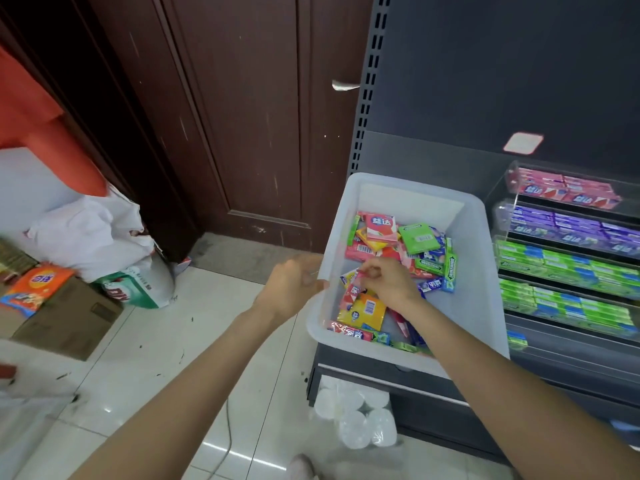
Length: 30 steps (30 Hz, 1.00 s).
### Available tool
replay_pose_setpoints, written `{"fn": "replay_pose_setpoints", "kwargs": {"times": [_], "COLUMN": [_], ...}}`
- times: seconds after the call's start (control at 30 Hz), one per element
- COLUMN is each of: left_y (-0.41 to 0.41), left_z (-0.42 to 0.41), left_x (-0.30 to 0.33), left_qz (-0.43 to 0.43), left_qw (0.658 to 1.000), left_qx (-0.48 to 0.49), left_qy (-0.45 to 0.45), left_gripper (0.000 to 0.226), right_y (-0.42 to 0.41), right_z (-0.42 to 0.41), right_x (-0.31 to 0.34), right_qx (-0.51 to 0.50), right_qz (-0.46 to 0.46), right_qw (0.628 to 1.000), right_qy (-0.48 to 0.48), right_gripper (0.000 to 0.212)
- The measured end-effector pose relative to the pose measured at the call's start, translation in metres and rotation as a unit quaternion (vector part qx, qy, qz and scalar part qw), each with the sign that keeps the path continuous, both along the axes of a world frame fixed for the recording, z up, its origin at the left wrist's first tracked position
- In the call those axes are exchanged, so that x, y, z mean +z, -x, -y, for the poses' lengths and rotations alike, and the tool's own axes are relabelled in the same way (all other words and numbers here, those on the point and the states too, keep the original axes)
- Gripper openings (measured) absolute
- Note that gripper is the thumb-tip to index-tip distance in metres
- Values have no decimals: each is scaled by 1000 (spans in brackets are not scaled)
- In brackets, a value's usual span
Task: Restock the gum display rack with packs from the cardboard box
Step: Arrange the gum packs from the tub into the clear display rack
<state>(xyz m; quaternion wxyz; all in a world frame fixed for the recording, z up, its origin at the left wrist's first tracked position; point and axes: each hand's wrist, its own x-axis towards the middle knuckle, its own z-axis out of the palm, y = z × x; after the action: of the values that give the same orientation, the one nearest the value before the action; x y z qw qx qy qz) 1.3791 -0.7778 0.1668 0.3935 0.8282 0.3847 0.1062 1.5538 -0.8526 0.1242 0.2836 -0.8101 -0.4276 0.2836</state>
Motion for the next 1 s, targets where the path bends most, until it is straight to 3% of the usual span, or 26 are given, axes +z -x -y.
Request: {"fn": "replay_pose_setpoints", "kwargs": {"times": [0.13, 0.3, 0.37, 0.47, 0.73, 0.87, 1.0], "left_y": [-16, -28, -24, -12, 8, 11, 1], "left_z": [-1, -1, -3, -10, -16, -18, -20], "left_x": [2, 4, 3, -4, -14, -14, -9], "left_qz": [-7, 10, 5, 21, 32, 46, 57], "left_qw": [998, 996, 997, 997, 997, 996, 996], "left_qx": [19, -55, -31, 34, 58, 56, 33], "left_qy": [-64, -73, -76, -67, -46, -45, -52], "left_gripper": [45, 27, 25, 20, 17, 15, 16], "right_y": [-2, 5, 4, 3, 26, 29, 13], "right_z": [7, 11, 14, 18, 10, 4, 3], "right_x": [33, 48, 38, 16, -8, -10, 0], "right_qx": [-54, -56, -34, 15, 158, 185, 118], "right_qz": [-100, -183, -164, -103, -75, -54, -56], "right_qw": [985, 964, 975, 995, 970, 967, 988], "right_qy": [-126, -183, -146, -8, 167, 168, 81], "right_gripper": [16, 15, 21, 28, 36, 30, 27]}}
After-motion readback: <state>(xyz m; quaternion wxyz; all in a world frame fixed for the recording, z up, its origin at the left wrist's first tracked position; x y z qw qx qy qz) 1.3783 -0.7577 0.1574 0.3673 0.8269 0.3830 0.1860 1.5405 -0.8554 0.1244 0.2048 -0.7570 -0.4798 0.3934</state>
